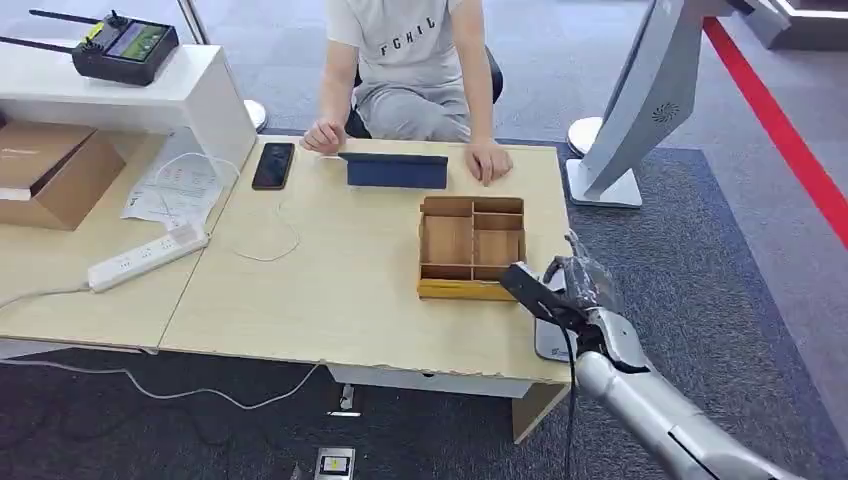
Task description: Pass the card to the sensor for recognition and then transmit it.
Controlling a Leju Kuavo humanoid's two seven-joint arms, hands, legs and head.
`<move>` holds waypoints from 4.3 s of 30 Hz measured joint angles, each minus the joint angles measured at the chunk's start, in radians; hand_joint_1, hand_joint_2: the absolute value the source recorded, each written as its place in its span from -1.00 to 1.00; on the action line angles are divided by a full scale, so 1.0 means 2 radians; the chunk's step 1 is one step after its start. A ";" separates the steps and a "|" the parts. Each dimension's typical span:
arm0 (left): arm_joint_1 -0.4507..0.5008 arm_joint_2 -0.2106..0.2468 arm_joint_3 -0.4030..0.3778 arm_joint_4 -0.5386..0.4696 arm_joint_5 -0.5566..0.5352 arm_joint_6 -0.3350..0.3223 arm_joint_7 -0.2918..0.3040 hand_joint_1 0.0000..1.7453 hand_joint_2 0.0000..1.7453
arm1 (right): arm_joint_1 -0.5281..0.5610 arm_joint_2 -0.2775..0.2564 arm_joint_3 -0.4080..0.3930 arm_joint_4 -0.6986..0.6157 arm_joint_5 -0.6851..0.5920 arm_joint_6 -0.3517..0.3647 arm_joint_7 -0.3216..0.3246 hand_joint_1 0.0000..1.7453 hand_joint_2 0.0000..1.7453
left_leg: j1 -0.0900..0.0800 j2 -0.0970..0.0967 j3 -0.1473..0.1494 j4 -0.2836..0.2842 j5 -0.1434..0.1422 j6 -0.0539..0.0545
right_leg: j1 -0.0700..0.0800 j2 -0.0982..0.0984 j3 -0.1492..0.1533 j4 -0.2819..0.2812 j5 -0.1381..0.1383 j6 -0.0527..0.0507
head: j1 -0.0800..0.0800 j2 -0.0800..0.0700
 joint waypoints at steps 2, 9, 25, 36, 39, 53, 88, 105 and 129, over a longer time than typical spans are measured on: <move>0.001 0.000 0.002 0.000 -0.001 -0.002 -0.001 -1.00 -1.00 | -0.021 -0.002 0.001 -0.012 0.009 0.008 0.006 1.00 1.00 | 0.000 0.000 0.000 0.000 0.000 0.000 | 0.000 0.000 0.000 0.000 0.000 0.000 | 0.000 0.000; 0.004 0.000 0.004 0.000 -0.003 -0.003 -0.002 -1.00 -1.00 | -0.086 -0.017 0.007 -0.047 0.044 0.029 0.019 1.00 1.00 | 0.000 0.000 0.000 0.000 0.000 0.000 | 0.000 0.000 0.000 0.000 0.000 0.000 | 0.000 0.000; -0.007 -0.001 0.006 0.000 -0.029 -0.020 0.013 -1.00 -1.00 | -0.137 0.005 0.033 -0.078 0.080 0.055 0.014 1.00 1.00 | 0.000 0.000 0.000 0.000 0.000 0.000 | 0.000 0.000 0.000 0.000 0.000 0.000 | 0.000 0.000; -0.007 -0.004 0.006 0.000 -0.037 -0.012 0.019 -1.00 -1.00 | -0.169 0.066 0.062 -0.022 0.105 0.047 0.002 1.00 1.00 | 0.000 0.000 0.000 0.000 0.000 0.000 | 0.000 0.000 0.000 0.000 0.000 0.000 | 0.000 0.000; -0.006 -0.004 0.006 0.000 -0.037 -0.014 0.022 -1.00 -1.00 | -0.176 0.078 0.069 -0.001 0.111 0.042 0.002 1.00 1.00 | 0.000 0.000 0.000 0.000 0.000 0.000 | 0.000 0.000 0.000 0.000 0.000 0.000 | 0.000 0.000; -0.005 -0.004 0.006 0.000 -0.046 -0.031 0.037 -1.00 -1.00 | -0.179 0.085 0.087 0.043 0.115 0.036 0.013 -1.00 -1.00 | 0.000 0.000 0.000 0.000 0.000 0.000 | 0.000 0.000 -0.001 0.000 0.000 0.000 | 0.000 0.000; 0.020 0.004 0.011 0.002 -0.008 -0.011 -0.010 -1.00 -1.00 | 0.089 -0.068 0.004 -0.380 0.129 0.097 0.153 -1.00 -1.00 | 0.000 0.000 0.000 0.000 0.000 0.000 | 0.000 0.000 -0.001 0.000 0.000 0.000 | 0.000 0.000; 0.013 0.004 0.019 0.002 -0.002 -0.005 -0.001 -1.00 -1.00 | 0.174 -0.037 0.014 -0.472 0.141 0.054 0.137 -1.00 1.00 | 0.000 0.001 0.000 0.000 -0.001 0.000 | 0.000 0.000 0.000 0.000 0.000 0.000 | 0.000 0.000; 0.011 -0.001 0.023 0.002 0.006 -0.002 0.014 -1.00 -1.00 | 0.140 0.070 -0.001 -0.264 0.303 0.027 0.109 -1.00 1.00 | 0.001 0.001 0.000 0.000 -0.001 0.000 | 0.001 0.000 -0.001 0.000 0.000 0.000 | 0.000 0.000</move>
